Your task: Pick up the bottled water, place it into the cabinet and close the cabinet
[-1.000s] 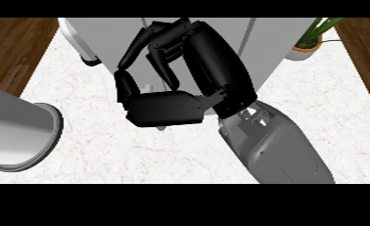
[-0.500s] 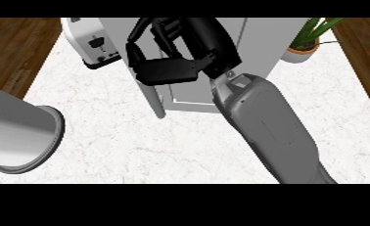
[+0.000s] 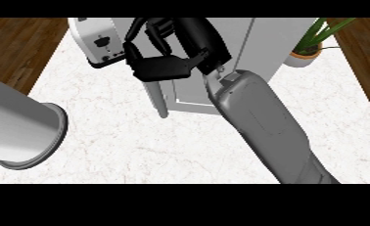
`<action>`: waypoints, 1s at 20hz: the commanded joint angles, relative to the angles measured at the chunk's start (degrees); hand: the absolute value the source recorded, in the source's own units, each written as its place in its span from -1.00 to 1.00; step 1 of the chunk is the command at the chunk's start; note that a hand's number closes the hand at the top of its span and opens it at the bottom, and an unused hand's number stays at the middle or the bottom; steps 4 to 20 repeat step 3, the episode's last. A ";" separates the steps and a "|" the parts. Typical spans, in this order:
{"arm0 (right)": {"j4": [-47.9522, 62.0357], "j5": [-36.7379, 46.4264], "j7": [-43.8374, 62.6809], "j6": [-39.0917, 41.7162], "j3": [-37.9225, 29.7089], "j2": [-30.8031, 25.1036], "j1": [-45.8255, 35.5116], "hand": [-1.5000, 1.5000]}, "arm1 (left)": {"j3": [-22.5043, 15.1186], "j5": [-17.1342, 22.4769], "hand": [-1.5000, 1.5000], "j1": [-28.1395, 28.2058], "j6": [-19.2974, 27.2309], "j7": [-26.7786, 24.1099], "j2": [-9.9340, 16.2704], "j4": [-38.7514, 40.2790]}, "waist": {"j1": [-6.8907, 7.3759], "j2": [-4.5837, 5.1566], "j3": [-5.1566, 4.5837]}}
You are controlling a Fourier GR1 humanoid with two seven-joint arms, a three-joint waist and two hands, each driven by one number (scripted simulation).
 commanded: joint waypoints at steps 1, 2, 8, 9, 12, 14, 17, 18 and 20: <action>11.72 0.47 -0.12 -0.62 -5.76 -3.86 -1.22 1.00 | -0.84 -0.60 1.00 -1.87 0.16 0.12 -0.59 0.67 | -0.29 3.97 0.25; 11.82 1.25 0.92 -3.09 -5.33 -2.01 -2.04 1.00 | -0.97 -0.93 1.00 -1.37 0.85 0.80 -0.44 -0.51 | -0.17 3.65 0.27; 11.74 0.66 1.90 -2.85 -5.80 -2.32 -3.46 1.00 | -1.54 -0.99 1.00 -2.18 0.49 1.11 -0.43 1.07 | -0.59 3.67 0.22; 11.74 0.66 1.90 -2.85 -5.80 -2.32 -3.46 1.00 | -1.54 -0.99 1.00 -2.18 0.49 1.11 -0.43 1.07 | -0.59 3.67 0.22; 11.74 0.66 1.90 -2.85 -5.80 -2.32 -3.46 1.00 | -1.54 -0.99 1.00 -2.18 0.49 1.11 -0.43 1.07 | -0.59 3.67 0.22; 11.74 0.66 1.90 -2.85 -5.80 -2.32 -3.46 1.00 | -1.54 -0.99 1.00 -2.18 0.49 1.11 -0.43 1.07 | -0.59 3.67 0.22; 11.74 0.66 1.90 -2.85 -5.80 -2.32 -3.46 1.00 | -1.54 -0.99 1.00 -2.18 0.49 1.11 -0.43 1.07 | -0.59 3.67 0.22; 11.74 0.66 1.90 -2.85 -5.80 -2.32 -3.46 1.00 | -1.54 -0.99 1.00 -2.18 0.49 1.11 -0.43 1.07 | -0.59 3.67 0.22; 11.74 0.66 1.90 -2.85 -5.80 -2.32 -3.46 1.00 | -1.54 -0.99 1.00 -2.18 0.49 1.11 -0.43 1.07 | -0.59 3.67 0.22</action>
